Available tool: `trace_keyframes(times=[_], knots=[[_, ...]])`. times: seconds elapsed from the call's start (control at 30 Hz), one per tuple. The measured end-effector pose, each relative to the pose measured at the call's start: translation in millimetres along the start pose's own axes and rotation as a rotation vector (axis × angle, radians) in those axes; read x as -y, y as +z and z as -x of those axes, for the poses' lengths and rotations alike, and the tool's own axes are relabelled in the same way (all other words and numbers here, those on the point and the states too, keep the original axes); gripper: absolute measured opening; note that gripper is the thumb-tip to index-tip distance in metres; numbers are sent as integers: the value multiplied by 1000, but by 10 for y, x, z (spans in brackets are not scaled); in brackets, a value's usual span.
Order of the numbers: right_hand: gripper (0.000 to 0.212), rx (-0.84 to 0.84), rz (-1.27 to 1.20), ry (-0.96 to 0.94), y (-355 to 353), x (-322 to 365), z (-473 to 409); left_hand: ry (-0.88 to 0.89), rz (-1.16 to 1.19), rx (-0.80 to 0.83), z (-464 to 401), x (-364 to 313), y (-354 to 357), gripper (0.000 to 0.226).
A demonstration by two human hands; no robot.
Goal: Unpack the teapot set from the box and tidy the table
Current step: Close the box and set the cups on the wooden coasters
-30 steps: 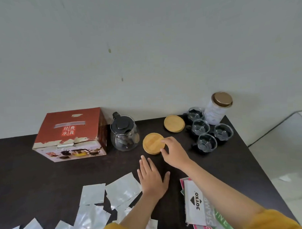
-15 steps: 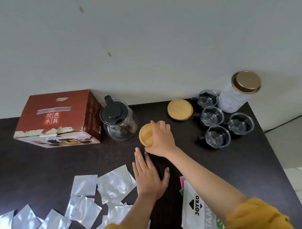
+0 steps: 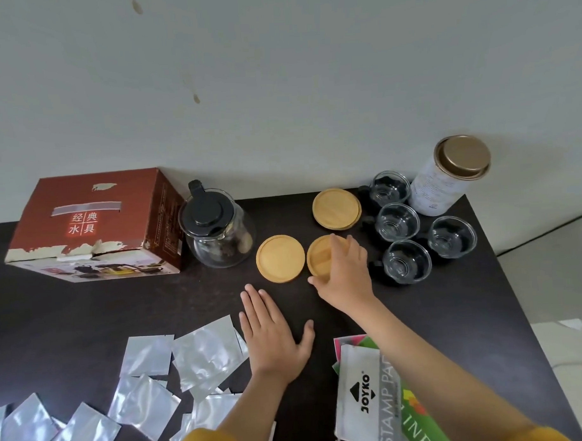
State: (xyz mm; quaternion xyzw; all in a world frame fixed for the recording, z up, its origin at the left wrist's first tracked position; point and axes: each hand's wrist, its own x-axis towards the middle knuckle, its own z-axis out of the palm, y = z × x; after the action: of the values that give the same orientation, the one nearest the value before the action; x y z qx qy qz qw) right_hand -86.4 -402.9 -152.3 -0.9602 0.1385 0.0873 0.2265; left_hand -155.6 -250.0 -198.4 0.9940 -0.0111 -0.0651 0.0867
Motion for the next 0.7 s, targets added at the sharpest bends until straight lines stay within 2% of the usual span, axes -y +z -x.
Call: trace_keyframes(times=[0.1, 0.2, 0.4, 0.53, 0.7], knots=[[92, 34, -48, 52, 1, -74, 28, 2, -15, 3, 2, -9, -5, 100], [91, 34, -52, 9, -17, -25, 14, 4, -25, -1, 0, 1, -1, 99], [75, -127, -4, -45, -279, 162, -428, 8, -10, -9, -11, 10, 8, 99], [80, -77, 133, 42, -419, 218, -842, 7, 18, -4, -7, 6, 8, 100], [87, 29, 170, 121, -438, 238, -1085, 12, 16, -2, -10, 11, 7, 100]])
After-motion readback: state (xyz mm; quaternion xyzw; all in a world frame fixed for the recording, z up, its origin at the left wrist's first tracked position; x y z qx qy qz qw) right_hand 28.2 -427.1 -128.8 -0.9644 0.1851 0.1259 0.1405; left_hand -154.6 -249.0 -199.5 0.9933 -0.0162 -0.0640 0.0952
